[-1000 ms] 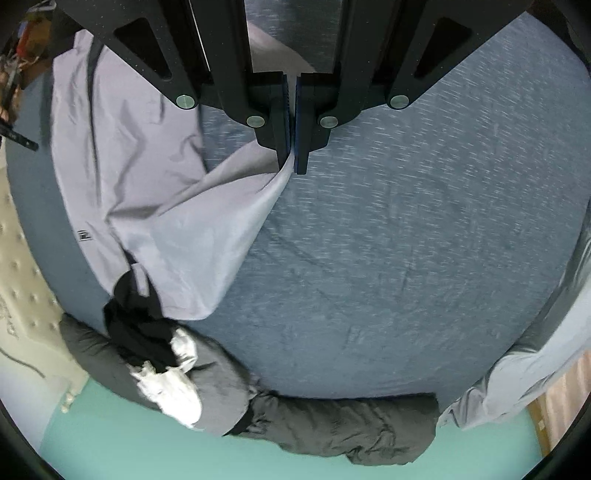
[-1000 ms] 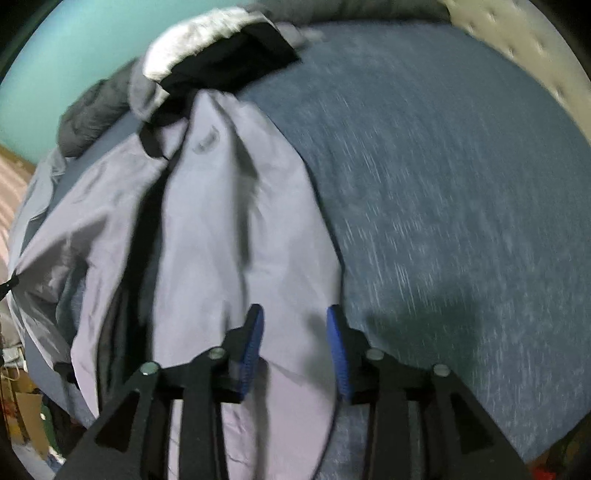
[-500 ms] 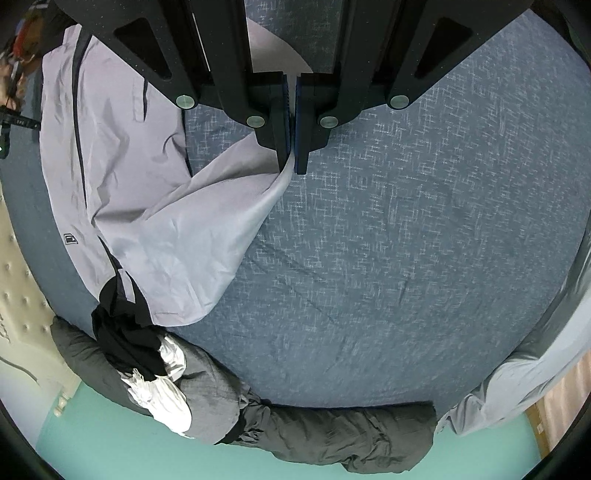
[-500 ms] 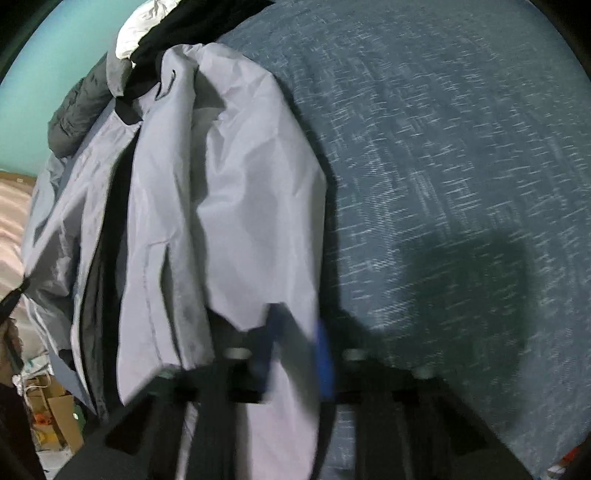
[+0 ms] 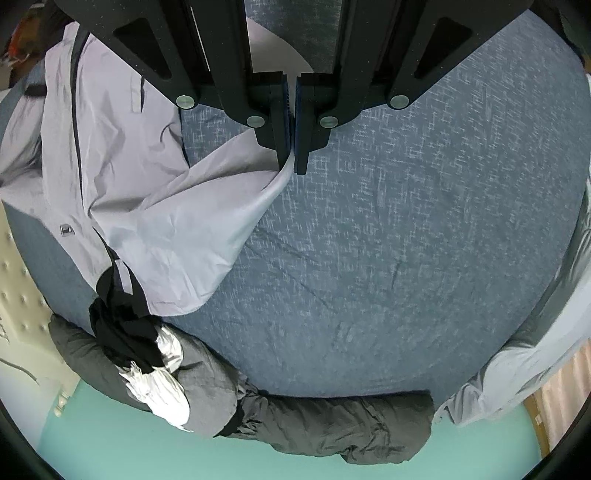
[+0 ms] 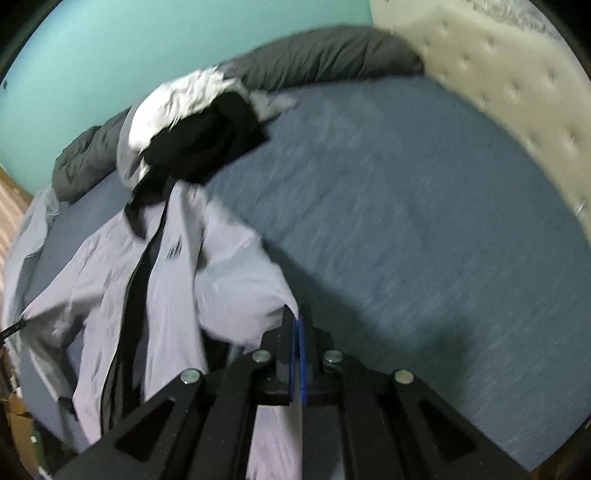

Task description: Fold clothes

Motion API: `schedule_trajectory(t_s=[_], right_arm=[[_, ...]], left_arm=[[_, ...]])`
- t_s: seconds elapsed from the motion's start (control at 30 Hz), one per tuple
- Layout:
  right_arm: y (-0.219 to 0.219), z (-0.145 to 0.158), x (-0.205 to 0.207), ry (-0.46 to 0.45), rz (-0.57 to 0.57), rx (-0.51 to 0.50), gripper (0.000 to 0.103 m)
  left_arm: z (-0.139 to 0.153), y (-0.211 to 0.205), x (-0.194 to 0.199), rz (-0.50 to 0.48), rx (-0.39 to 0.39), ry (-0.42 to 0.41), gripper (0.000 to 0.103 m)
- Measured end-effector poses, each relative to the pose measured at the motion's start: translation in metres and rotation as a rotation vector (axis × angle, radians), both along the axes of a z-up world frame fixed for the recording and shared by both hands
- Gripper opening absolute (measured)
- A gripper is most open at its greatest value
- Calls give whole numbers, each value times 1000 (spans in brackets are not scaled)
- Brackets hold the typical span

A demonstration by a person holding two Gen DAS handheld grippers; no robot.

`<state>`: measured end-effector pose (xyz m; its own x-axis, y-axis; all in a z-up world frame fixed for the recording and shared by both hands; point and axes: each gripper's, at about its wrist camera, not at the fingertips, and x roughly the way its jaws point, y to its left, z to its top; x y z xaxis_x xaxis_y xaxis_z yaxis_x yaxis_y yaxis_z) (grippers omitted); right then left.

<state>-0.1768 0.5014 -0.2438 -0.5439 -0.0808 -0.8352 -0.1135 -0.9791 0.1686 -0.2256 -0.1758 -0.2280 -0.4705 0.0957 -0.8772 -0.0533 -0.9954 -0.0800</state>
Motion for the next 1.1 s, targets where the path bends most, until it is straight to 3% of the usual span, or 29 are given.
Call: schedule_trajectory(t_s=[0.27,0.43,0.53,0.6,0.73,0.87,0.93,1.1], right_arm=[[38,44,-43,21,-29,144,1],[47,35,-59,1,-73,187,2],[53,23,-53,-6,-111,179,12],[58,15,-49,-11,-137,173,24],[62,-1,-38,-24,-169,160,28],[53,-20,-20,-51,-136,128,28],[43,-29,-15,-72,-116,107,28],[17,-37,-7,-87,-63,72,28]], left_arm=[[20,-4,-20,23,-43,21,1],[22,-17,-44,76,-74,13,4],[14,-23,-50,96,-97,-12,6],[11,-31,-48,127,-96,-13,21],[4,-41,-29,170,13,-31,27],[-19,-9,-5,94,49,-76,44],[-37,12,6,71,91,-119,45],[-66,70,21,41,42,-143,57]])
